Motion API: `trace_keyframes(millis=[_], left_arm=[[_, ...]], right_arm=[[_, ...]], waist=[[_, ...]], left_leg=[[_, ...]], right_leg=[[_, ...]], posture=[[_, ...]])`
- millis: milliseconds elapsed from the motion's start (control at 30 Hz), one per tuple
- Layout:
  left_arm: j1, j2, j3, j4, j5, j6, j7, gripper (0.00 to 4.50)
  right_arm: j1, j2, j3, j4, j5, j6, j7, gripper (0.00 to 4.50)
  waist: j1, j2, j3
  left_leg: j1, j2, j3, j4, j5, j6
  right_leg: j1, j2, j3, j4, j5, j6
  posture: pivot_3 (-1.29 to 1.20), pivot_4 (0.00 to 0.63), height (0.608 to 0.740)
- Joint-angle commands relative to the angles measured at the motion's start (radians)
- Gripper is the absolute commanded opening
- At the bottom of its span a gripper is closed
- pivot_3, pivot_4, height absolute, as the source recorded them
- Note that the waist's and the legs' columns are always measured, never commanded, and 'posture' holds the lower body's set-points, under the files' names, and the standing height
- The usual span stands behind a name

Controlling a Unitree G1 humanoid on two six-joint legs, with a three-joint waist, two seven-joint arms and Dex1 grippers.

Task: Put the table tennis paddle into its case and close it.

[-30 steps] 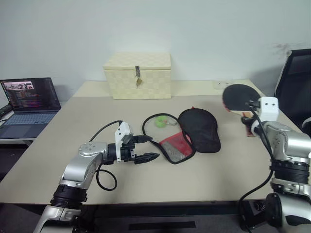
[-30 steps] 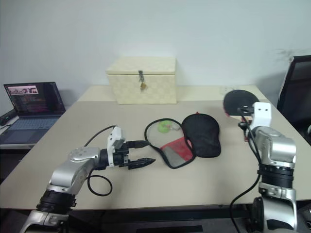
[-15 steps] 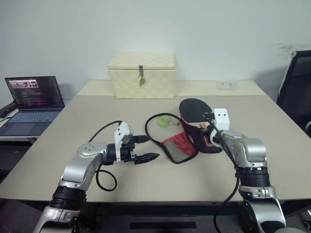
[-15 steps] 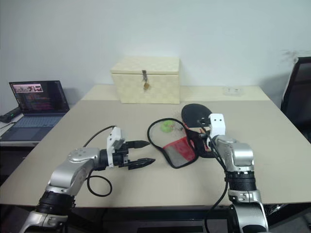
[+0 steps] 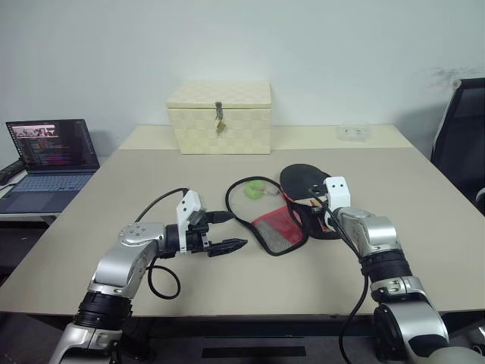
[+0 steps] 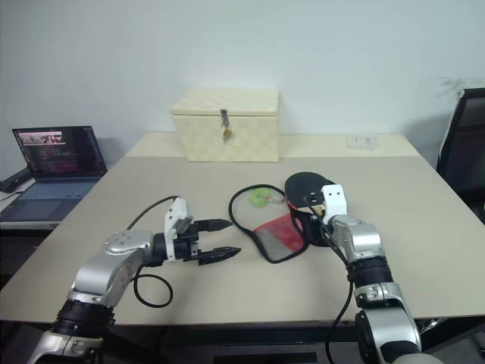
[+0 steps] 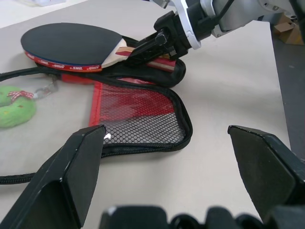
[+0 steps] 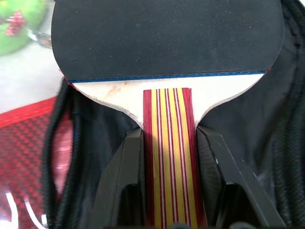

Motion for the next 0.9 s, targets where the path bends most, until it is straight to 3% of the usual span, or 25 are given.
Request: trace_keyframes(millis=[33, 300, 900], left_arm=[[-0.02, 0.046, 0.075, -0.05, -0.04, 0.011, -0.001, 4.5], [-0.066, 0.086, 0.126, -0.053, -0.064, 0.023, 0.002, 4.5], [-0.085, 0.068, 0.108, -0.016, -0.048, 0.0, 0.0, 4.5]], right_arm=[[-0.039, -0.027, -0.001, -0.033, -0.003, -0.029, 0.019, 1.1], [-0.026, -0.046, 0.002, -0.023, -0.02, -0.023, 0.036, 1.1], [-0.014, -0.059, 0.002, 0.017, -0.025, -0.001, 0.034, 1.1]], waist=[[-0.001, 0.0, 0.0], [-0.004, 0.0, 0.0], [-0.005, 0.0, 0.0]], left_leg=[[0.0, 0.0, 0.0, 0.0, 0.0, 0.0], [0.0, 0.0, 0.0, 0.0, 0.0, 0.0], [0.0, 0.0, 0.0, 0.0, 0.0, 0.0]], right_leg=[[0.0, 0.0, 0.0, 0.0, 0.0, 0.0], [0.0, 0.0, 0.0, 0.0, 0.0, 0.0], [0.0, 0.0, 0.0, 0.0, 0.0, 0.0]], posture=[[0.0, 0.15, 0.74], [0.0, 0.15, 0.74], [0.0, 0.15, 0.74]])
